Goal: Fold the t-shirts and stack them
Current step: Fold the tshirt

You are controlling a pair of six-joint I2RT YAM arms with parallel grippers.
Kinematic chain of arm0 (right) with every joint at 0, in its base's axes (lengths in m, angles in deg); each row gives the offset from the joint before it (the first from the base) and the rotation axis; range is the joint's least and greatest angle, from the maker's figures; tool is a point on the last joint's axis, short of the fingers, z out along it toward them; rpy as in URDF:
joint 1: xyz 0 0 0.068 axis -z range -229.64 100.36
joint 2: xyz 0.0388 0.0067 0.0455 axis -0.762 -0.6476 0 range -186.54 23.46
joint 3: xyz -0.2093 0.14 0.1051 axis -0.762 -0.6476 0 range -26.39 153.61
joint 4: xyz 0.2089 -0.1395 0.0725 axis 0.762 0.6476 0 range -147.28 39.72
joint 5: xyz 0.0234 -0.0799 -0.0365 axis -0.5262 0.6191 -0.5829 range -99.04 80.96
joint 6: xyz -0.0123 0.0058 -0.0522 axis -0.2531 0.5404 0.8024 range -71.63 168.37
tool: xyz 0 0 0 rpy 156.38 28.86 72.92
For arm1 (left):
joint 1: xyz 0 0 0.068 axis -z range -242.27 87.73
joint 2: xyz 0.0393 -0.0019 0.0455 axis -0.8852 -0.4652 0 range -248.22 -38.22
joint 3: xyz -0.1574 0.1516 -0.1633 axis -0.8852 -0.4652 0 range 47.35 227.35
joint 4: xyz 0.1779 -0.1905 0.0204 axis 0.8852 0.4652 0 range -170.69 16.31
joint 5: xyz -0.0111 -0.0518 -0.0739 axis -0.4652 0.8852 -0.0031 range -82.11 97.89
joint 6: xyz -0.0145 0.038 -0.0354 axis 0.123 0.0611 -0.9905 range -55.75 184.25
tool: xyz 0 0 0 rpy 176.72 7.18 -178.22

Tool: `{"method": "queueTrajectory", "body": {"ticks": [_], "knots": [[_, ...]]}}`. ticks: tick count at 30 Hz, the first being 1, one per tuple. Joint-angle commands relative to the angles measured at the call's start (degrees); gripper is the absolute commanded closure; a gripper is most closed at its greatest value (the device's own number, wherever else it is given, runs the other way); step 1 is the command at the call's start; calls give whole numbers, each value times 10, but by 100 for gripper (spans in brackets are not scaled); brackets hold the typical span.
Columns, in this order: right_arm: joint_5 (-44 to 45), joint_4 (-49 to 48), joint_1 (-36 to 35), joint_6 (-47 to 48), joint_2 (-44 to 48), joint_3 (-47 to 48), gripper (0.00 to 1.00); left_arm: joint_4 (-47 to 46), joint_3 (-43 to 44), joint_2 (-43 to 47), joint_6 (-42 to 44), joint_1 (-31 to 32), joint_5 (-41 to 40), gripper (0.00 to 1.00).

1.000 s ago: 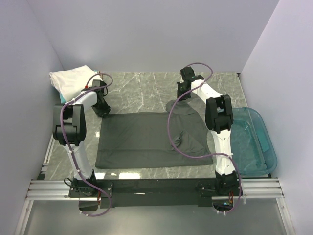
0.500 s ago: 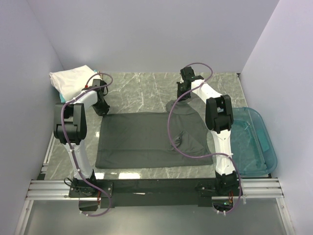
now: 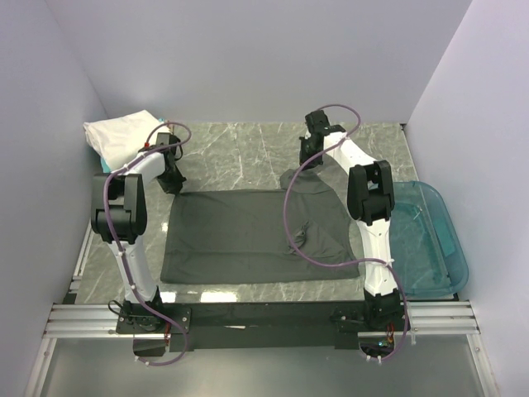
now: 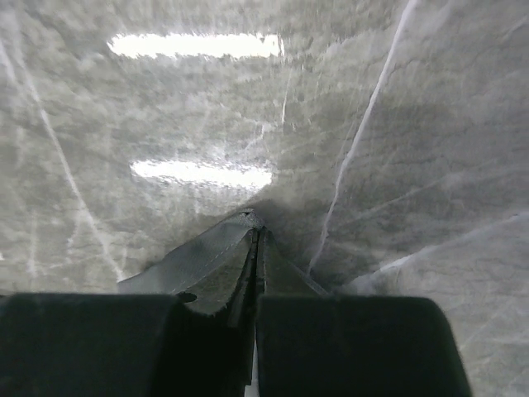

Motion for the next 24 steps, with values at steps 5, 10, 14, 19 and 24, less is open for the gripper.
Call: {"method": "queueTrajectory", "body": {"ticks": [5, 10, 14, 19, 24], "knots": [[-2, 19, 19, -14, 25, 60, 100, -5, 43, -16, 21, -2, 30, 99], [-11, 28, 33, -24, 4, 102, 100, -13, 68, -33, 28, -2, 69, 99], [-16, 38, 41, -27, -16, 161, 100, -10, 104, -48, 28, -2, 87, 99], [-27, 36, 51, -38, -29, 203, 100, -8, 147, -62, 30, -2, 106, 99], [-30, 23, 56, -39, -3, 176, 100, -16, 163, -53, 39, -2, 117, 99]]}}
